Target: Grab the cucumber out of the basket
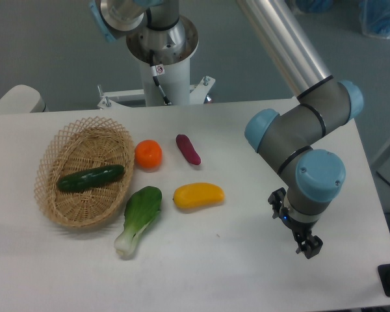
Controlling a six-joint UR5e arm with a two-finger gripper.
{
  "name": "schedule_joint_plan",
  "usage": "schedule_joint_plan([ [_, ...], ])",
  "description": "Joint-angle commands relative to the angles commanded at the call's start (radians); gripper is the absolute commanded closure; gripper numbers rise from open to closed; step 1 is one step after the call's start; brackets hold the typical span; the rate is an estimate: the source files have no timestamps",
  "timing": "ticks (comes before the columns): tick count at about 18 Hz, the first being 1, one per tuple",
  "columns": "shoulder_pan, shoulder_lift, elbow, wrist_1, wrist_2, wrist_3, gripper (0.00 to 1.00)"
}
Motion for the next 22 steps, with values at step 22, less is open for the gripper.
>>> schedule_joint_plan([
  [22,-0.09,0.121,-0.161,-0.003,-0.057,-0.158,0.0],
])
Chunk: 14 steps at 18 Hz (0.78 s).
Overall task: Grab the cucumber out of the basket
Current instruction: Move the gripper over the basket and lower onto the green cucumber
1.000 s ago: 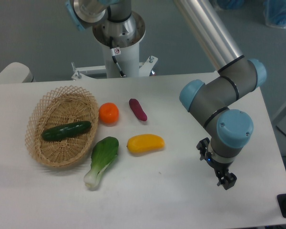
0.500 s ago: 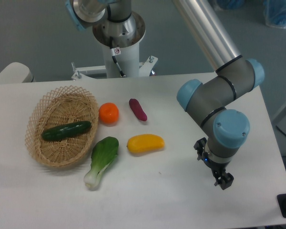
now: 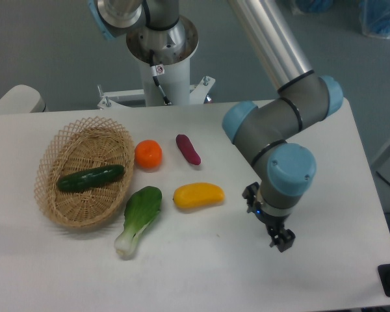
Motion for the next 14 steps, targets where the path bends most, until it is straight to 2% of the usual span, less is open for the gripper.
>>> schedule_joint_plan([
  [3,-0.029,0.057,-0.08,0.0,-0.023,-0.018,0.0],
  [6,-0.049,0.117,-0.156,0.003,-0.066,-0.107,0.0],
  [12,-0.159,0.213,-0.291,0.003,-0.064,-0.192,0.0],
  [14,-0.198,0.233,-0.313,0.003,-0.064,-0.23,0.0],
])
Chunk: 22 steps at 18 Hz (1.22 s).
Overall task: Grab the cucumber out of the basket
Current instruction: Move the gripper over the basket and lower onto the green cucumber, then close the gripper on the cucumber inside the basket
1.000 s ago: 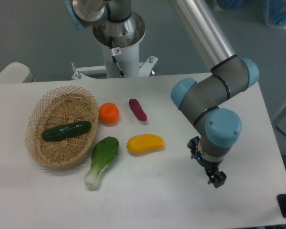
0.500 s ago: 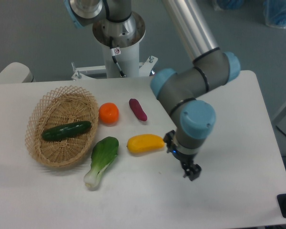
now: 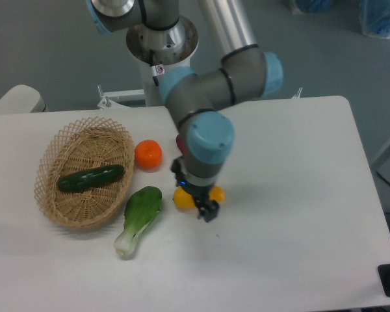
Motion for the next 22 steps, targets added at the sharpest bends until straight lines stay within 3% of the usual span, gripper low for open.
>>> schedule_joint_plan([
  [9,-0.204,0.064,-0.052,-0.006,-0.05,-0.212,0.0],
  [12,-0.261,0.087,-0.097,0.002,-0.063,-0.285,0.0],
  [15,-0.319,0.083,-0.114,0.006,-0.063,-0.356,0.0],
  [18,-0.332,0.055,-0.121,0.017,-0.058,-0.402,0.0],
  [22,-0.353,0.008,-0.127,0.093,-0.048,-0.436,0.0],
])
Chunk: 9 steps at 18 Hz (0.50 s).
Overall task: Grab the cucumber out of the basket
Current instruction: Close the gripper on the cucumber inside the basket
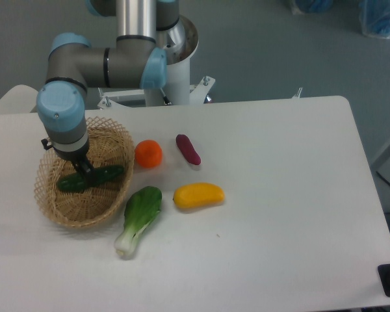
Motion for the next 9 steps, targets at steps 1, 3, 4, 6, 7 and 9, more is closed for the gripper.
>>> schedule_joint_plan([
  [1,-0.002,-0.009,-0.002,0.011,0.005,-0.002,0.0],
  [3,-0.003,-0.028,-0.002,0.012,0.008,-0.002,0.0],
  [4,-0.003,-0.038,-0.002,0.014,0.008,-0.003,0.0],
  [6,-0.011,-0.043,-0.003,0.017,0.008,-0.005,0.0],
  [7,-0.014,-0.045,-0.003,0.019,0.008,-0.011,0.0],
  [9,-0.015,-0.057,-0.003,0.02,0.008,-0.018,0.01],
])
